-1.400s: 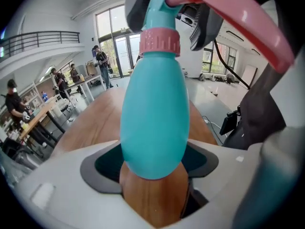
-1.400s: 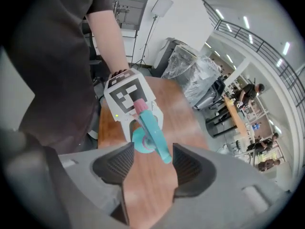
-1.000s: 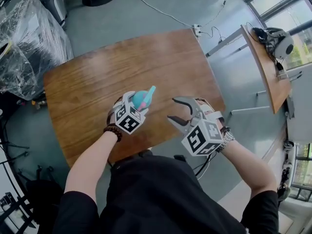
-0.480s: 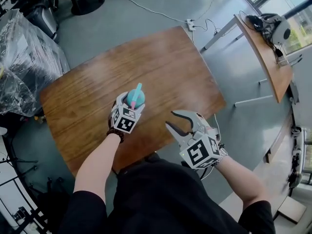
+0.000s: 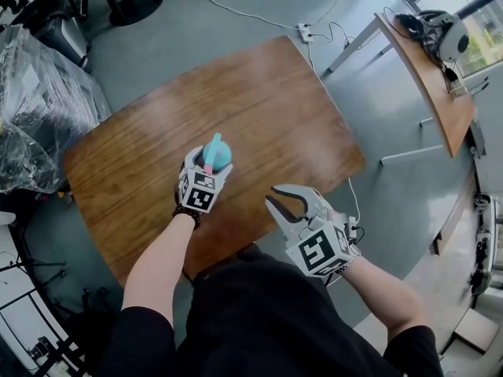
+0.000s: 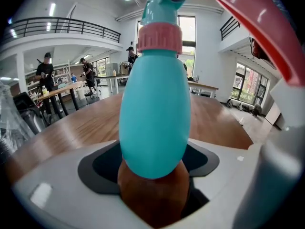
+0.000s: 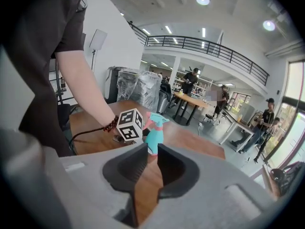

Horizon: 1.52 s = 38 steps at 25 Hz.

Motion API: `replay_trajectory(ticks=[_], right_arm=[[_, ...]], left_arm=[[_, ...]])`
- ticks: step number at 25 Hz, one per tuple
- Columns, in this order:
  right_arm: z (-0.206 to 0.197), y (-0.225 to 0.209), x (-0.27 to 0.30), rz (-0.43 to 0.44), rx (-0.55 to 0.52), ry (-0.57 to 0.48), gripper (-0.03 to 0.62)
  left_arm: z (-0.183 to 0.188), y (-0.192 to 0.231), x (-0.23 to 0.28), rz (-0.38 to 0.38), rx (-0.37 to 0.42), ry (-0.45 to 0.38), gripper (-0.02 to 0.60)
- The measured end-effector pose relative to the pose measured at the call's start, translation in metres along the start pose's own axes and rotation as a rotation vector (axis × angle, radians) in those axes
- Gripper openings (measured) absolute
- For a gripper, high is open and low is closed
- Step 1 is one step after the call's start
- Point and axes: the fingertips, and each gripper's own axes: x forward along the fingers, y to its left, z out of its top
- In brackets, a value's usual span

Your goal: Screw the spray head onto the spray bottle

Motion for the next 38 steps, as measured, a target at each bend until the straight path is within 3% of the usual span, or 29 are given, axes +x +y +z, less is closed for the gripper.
replay_trajectory(ticks=[7, 14, 19, 25, 33, 38], right_arm=[[0.007, 0.008, 0.007, -0.002, 0.054, -0.029, 0.038], [0.016, 0.014, 0.017, -0.015, 0.122, -0.071, -0.003], [0.027, 0.020, 0.030, -0.008, 0.176, -0.111, -0.006], [0.037, 0.020, 0.042, -0.011, 0.250, -0.157, -0.006], [0.050, 0.022, 0.046, -0.018, 0.289, -0.205, -0.008], [0.056, 0.024, 0.047, -0.019, 0.297, -0.224, -0.008]], left_arm=[[-0.004, -0.004, -0.004, -0.015, -0.001, 0.023, 0.459], [-0.004, 0.000, -0.045, 0.016, -0.022, -0.005, 0.446], [0.017, -0.009, -0.099, 0.044, -0.033, -0.097, 0.343], [0.052, -0.036, -0.153, 0.020, -0.093, -0.222, 0.190], [0.075, -0.051, -0.189, -0.008, -0.104, -0.297, 0.026], [0.080, -0.055, -0.192, -0.023, -0.100, -0.298, 0.011]])
